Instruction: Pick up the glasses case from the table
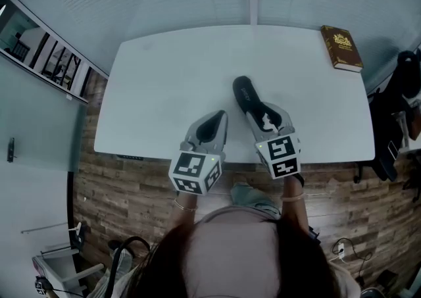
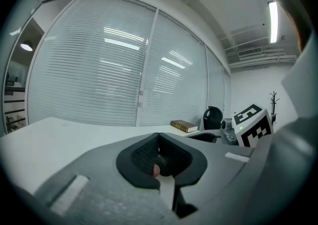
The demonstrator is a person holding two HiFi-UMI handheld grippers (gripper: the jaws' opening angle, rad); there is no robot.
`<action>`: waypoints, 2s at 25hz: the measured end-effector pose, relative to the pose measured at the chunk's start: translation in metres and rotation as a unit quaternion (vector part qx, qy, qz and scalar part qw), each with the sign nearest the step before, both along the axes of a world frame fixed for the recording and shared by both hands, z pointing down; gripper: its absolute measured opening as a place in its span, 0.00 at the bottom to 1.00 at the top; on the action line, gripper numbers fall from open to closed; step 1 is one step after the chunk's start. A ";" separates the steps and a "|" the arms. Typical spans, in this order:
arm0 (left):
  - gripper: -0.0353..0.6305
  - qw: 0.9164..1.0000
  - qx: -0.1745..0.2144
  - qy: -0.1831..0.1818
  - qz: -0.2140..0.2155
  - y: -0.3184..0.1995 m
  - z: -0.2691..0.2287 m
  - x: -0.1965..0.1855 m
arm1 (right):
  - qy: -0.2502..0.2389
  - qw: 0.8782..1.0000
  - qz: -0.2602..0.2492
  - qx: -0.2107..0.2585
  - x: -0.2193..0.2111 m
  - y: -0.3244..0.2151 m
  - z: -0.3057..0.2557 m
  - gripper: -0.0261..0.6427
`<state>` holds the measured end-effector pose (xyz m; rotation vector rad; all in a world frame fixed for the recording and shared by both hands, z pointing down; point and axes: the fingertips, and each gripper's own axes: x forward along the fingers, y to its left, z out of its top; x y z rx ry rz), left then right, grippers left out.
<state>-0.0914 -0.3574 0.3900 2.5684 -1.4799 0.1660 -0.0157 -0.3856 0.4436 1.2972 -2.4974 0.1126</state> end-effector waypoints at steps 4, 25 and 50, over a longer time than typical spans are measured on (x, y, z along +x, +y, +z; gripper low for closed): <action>0.06 1.000 -0.005 -0.003 -0.003 -0.011 0.004 -0.001 | 0.009 1.000 -0.004 -0.007 0.000 -0.012 0.009 0.31; 0.06 0.999 -0.046 -0.016 -0.002 -0.052 0.033 -0.002 | 0.047 0.996 -0.027 -0.073 -0.013 -0.051 0.064 0.47; 0.06 0.997 -0.078 -0.020 -0.002 -0.058 0.060 -0.007 | 0.085 0.988 -0.016 -0.132 -0.013 -0.060 0.109 0.56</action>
